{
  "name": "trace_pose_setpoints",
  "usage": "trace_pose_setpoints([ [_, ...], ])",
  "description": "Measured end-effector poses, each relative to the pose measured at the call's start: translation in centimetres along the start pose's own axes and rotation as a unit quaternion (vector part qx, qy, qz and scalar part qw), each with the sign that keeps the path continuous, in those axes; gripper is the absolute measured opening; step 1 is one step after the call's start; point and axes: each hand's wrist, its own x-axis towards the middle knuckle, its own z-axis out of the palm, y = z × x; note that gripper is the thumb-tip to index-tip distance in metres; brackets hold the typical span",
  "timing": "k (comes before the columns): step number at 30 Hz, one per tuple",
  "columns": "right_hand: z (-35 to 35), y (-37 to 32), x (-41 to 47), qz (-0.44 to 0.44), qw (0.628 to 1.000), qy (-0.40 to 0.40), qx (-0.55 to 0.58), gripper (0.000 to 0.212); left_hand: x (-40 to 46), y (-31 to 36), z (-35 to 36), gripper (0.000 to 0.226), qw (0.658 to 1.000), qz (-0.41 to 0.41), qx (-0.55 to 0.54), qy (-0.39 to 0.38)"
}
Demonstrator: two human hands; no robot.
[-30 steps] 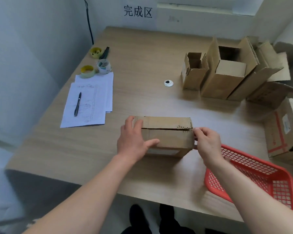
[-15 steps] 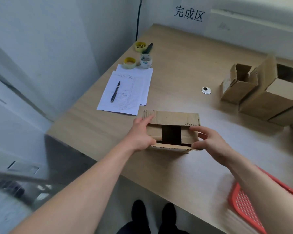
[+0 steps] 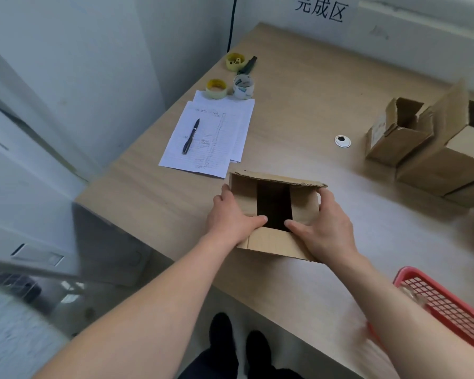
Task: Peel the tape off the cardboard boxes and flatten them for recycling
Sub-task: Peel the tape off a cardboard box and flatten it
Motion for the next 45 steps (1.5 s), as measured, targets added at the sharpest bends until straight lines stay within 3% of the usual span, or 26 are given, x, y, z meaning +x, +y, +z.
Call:
trace_pose_setpoints([
  [3,0.0,-0.2,0.2,0.002,1.0,-0.007,0.0,0.085,-0.7,-0.1,0.3,0.109,1.0,0.0,-0.022,0.015],
  [5,-0.4,-0.3,0.5,0.002,1.0,-0.01,0.024,0.077,-1.4,-0.3,0.2,0.105,0.999,0.005,-0.045,0.007],
  [7,-1.5,0.2,1.0,0.029,0.992,-0.027,0.12,0.071,-2.2,-0.6,-0.2,0.102,0.996,0.021,-0.082,-0.014],
  [11,-3.6,2.0,2.4,0.086,0.908,-0.069,0.405,0.075,-3.6,-1.6,-2.1,0.104,0.99,0.086,-0.097,-0.051],
  [14,-4.8,2.5,2.9,0.114,0.848,-0.062,0.515,0.079,-4.6,-1.8,-3.7,0.1,0.988,0.133,-0.032,-0.072],
  [17,-5.1,4.2,2.9,0.169,0.781,-0.115,0.591,0.055,-6.1,-2.2,-4.1,0.087,0.986,0.139,0.044,-0.084],
  [19,-4.5,5.9,2.6,0.224,0.766,-0.161,0.581,0.032,-7.0,-3.2,-3.2,0.081,0.984,0.132,0.083,-0.089],
  [20,-4.0,6.7,2.3,0.251,0.771,-0.181,0.557,0.027,-7.4,-3.8,-2.5,0.08,0.982,0.127,0.099,-0.095],
  [22,-2.6,8.1,1.8,0.277,0.818,-0.216,0.456,0.028,-8.2,-5.2,-1.0,0.081,0.979,0.119,0.12,-0.115],
  [25,-0.2,9.8,0.6,0.222,0.921,-0.246,0.203,0.028,-9.6,-6.9,1.5,0.08,0.972,0.107,0.151,-0.144],
  [27,1.0,10.0,-0.5,0.178,0.947,-0.252,0.091,0.029,-10.5,-7.8,2.9,0.076,0.967,0.077,0.171,-0.172],
  [30,1.9,9.9,-1.4,0.141,0.96,-0.241,0.036,0.036,-11.0,-8.2,4.2,0.073,0.969,0.05,0.177,-0.163],
  [38,1.8,10.3,-1.5,0.138,0.958,-0.244,0.051,0.079,-8.3,-5.7,3.5,0.072,0.994,0.054,0.096,0.003],
  [42,1.6,10.9,-1.2,0.116,0.96,-0.252,0.029,0.094,-5.4,-4.4,1.7,0.074,0.996,0.035,0.084,-0.019],
  [45,1.3,11.3,-1.1,0.105,0.961,-0.253,0.021,0.097,-3.6,-4.2,1.4,0.059,0.993,0.038,0.101,-0.04],
])
